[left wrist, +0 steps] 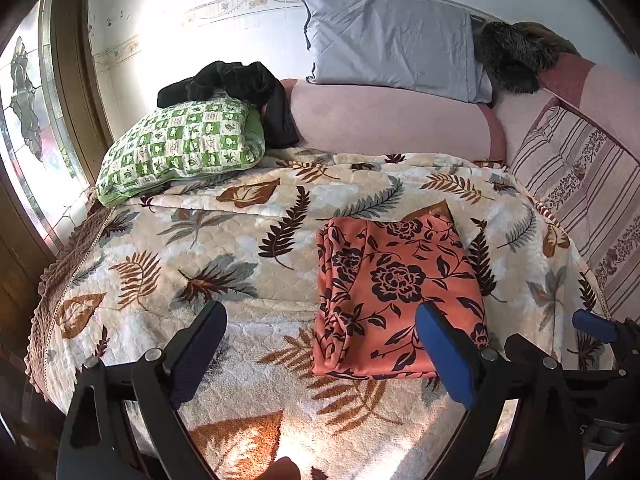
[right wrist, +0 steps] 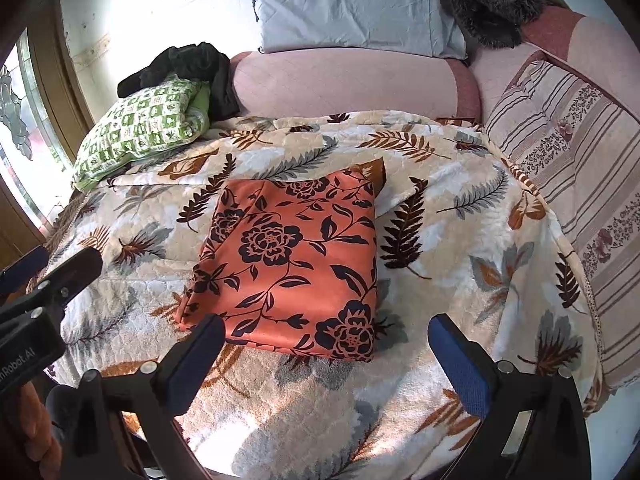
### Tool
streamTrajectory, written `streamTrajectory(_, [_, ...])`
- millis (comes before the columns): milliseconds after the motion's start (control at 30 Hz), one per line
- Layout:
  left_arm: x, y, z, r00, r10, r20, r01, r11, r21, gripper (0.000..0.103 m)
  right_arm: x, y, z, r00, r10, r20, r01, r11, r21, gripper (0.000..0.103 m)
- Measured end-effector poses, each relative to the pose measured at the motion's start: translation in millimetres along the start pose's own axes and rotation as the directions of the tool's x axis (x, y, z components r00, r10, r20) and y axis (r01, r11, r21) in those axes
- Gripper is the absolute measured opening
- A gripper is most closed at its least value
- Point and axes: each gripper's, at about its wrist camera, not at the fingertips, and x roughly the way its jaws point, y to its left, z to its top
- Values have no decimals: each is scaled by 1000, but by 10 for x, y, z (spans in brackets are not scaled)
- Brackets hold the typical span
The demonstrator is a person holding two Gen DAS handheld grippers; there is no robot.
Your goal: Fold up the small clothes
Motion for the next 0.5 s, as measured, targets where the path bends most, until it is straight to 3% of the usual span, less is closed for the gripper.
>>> streamTrajectory(500, [186,-59,102,999,-32,-5,32,999,8,95,185,-21,93,1000,8,-13,-8,1000,3,103])
